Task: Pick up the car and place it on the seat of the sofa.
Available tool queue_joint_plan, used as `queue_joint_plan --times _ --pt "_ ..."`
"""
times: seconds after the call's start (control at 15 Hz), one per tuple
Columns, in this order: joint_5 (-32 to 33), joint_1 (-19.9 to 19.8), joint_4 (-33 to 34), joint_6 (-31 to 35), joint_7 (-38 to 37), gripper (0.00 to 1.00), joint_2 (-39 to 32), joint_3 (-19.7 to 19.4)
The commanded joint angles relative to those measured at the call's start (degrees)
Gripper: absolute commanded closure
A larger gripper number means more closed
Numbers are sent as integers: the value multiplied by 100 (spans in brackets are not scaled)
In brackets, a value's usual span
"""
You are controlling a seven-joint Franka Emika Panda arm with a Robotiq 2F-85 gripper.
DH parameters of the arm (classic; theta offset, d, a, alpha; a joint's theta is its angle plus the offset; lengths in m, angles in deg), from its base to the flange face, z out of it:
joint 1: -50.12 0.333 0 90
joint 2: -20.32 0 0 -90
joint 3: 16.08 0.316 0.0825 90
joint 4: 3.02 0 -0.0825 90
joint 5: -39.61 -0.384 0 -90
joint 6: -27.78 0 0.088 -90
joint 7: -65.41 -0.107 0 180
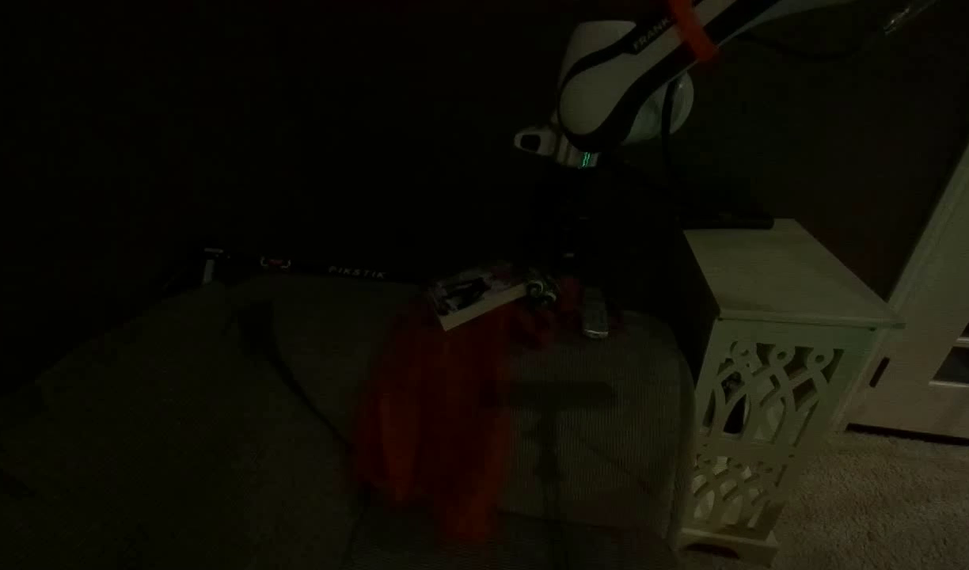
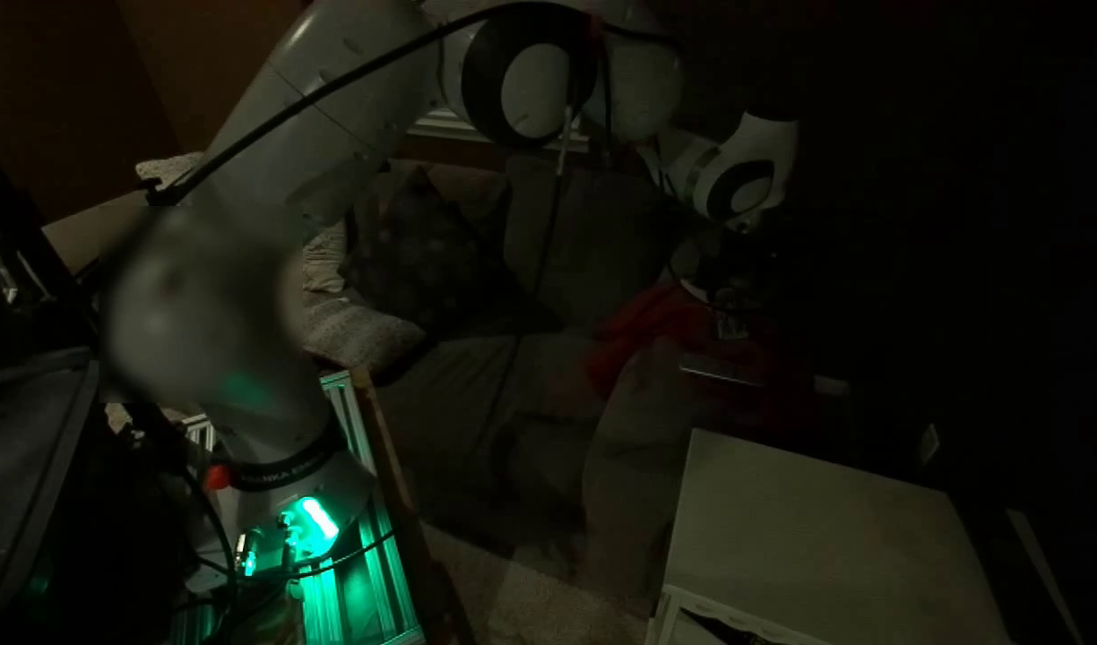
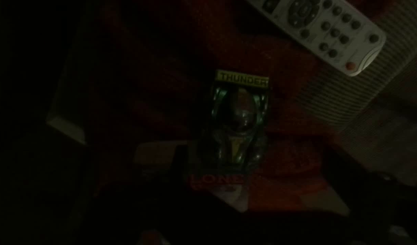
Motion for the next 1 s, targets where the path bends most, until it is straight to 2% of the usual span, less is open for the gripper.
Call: queue_joint_plan --times 0.0,0.2,0.27,0.33,0.93 --pt "162 152 950 -1014 -192 0 -483 -154" --pt "-78 92 1310 -1231 -223 0 -731 -19" --pt "-105 92 1316 -1208 -321 0 -739 -21" --pt "9 55 908 -1032 -181 0 -488 -29" --pt "-103 88 1226 -857 -310 0 -887 117"
